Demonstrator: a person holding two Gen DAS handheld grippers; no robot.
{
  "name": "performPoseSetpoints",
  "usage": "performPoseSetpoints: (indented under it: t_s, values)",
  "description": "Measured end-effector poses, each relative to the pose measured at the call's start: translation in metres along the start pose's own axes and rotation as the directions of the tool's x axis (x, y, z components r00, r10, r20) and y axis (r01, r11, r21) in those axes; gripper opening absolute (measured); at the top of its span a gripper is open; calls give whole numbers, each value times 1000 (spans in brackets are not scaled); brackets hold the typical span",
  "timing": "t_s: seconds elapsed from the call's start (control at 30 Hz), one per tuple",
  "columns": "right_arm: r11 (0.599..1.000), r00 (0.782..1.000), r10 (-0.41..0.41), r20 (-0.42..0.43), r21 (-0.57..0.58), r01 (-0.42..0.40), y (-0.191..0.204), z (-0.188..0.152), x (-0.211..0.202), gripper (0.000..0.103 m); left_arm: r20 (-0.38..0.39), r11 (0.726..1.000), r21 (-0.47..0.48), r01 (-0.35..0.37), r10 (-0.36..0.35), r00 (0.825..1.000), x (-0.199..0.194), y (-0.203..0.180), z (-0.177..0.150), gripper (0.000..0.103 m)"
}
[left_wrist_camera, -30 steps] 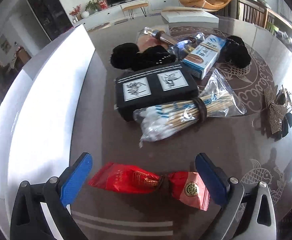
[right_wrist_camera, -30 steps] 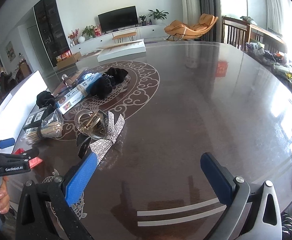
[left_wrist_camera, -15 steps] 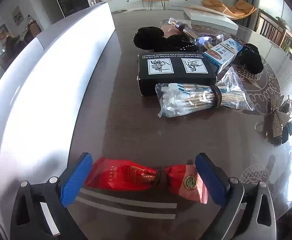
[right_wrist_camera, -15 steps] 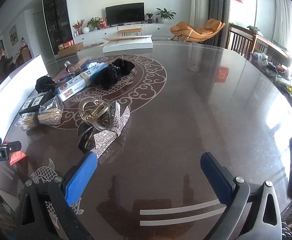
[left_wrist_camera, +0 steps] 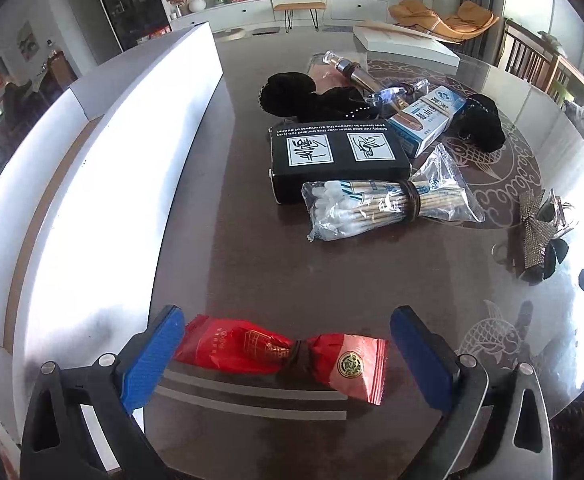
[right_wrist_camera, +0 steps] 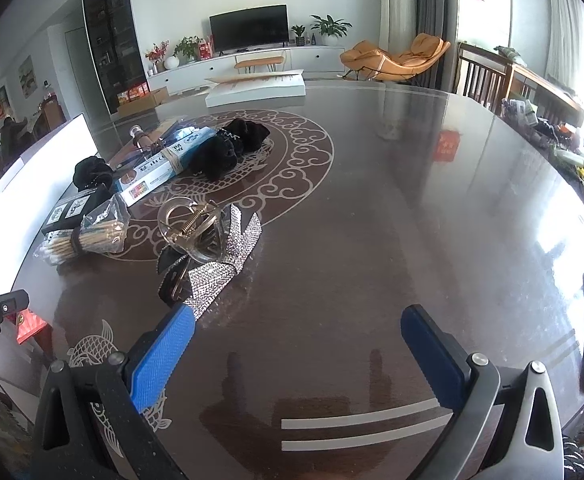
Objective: Organize objects
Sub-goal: 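Close the left tool fingers around the red packet's middle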
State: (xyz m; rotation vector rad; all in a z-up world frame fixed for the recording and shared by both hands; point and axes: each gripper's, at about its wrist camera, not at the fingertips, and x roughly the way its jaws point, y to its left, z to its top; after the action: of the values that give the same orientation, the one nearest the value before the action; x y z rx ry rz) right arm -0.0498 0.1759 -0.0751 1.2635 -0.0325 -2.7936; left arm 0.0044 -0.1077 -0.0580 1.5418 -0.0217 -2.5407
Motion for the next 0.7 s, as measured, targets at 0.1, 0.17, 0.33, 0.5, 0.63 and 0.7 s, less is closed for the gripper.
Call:
performPoseSetpoints:
  t_s: [0.1, 0.17, 0.33, 0.5, 0.63, 0.7]
  values:
    - [1000, 1000, 2, 0, 9, -2, -3, 0, 0, 103, -8, 1000, -1, -5, 5, 1000, 0, 2, -2, 103]
    - [1000, 1000, 2, -1, 8, -2, -3, 0, -1, 103, -10, 1000, -10, -3, 3, 1000, 0, 5, -1, 103]
    - [1000, 1000, 3, -2, 2, -3, -1, 0, 1, 103, 11, 1000, -14, -5, 5, 1000, -8, 13, 1, 103]
    - [1000, 1000, 3, -2, -1, -3, -1, 0, 1, 103, 13, 1000, -1, 4, -4, 1000, -18, 16, -1, 103]
    - [1000, 1000, 5, -1, 8, -5, -2, 0, 1, 103, -6, 999, 25, 25, -25, 1000, -25, 17, -11, 103]
    - [1000, 1000, 7, -1, 11, -7, -2, 0, 1, 103, -31, 999, 31, 44, -43, 999, -25, 18, -17, 103]
